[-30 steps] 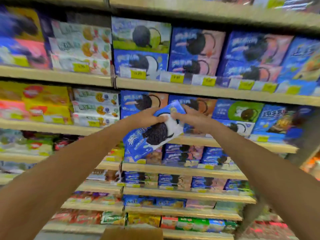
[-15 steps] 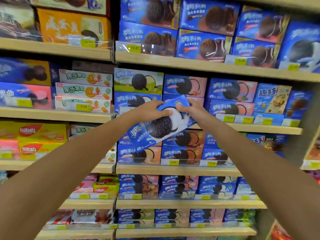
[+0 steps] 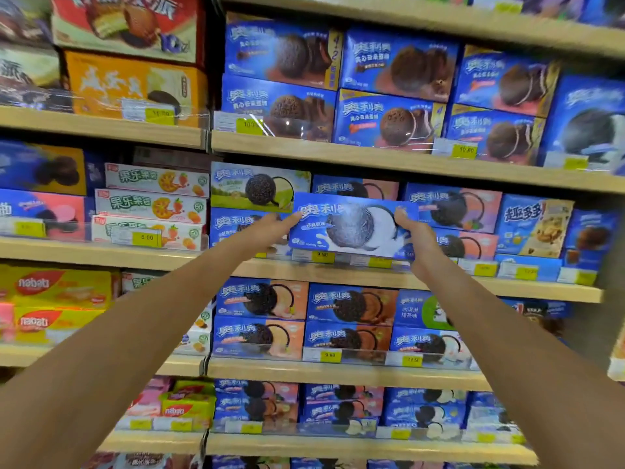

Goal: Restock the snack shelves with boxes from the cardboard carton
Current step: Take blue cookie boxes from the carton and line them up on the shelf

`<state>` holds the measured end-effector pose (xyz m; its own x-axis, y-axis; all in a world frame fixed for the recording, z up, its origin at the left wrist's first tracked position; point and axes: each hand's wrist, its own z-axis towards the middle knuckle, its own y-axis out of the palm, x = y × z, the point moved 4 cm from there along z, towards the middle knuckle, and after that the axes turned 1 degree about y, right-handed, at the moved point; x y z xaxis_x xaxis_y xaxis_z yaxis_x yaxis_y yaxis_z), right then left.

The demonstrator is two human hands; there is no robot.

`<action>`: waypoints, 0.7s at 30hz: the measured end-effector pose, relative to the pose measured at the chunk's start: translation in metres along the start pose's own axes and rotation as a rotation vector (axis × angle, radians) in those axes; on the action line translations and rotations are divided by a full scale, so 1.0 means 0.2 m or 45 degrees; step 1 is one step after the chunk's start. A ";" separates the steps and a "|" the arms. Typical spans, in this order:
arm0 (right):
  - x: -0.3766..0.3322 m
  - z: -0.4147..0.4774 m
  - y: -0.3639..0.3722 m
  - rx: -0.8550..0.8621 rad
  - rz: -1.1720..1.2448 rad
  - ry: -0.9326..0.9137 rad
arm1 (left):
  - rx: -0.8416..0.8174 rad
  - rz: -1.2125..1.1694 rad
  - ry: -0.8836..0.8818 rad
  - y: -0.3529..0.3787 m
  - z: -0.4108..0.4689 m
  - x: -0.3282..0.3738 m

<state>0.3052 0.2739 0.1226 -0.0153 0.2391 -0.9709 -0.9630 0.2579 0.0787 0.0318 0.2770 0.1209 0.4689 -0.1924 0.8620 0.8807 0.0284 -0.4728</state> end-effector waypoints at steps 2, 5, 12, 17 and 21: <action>0.00 0.07 -0.02 0.023 -0.009 -0.032 | -0.013 -0.063 0.016 0.07 0.02 0.05; -0.04 0.15 -0.03 0.019 -0.078 -0.210 | 0.044 0.065 0.036 0.16 0.05 0.09; -0.02 0.26 -0.05 0.191 -0.557 -0.564 | 0.293 -0.031 0.140 0.27 0.14 0.16; 0.01 0.26 -0.06 0.171 -0.483 -0.565 | 0.447 0.020 0.162 0.27 0.30 0.12; 0.08 0.31 -0.05 0.198 -0.569 -0.514 | 0.430 0.090 0.051 0.31 0.38 0.03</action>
<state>0.3311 0.3329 0.1208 0.5122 0.4037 -0.7581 -0.8021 0.5405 -0.2540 0.0949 0.3529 0.1116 0.5322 -0.2163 0.8185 0.8217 0.3648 -0.4378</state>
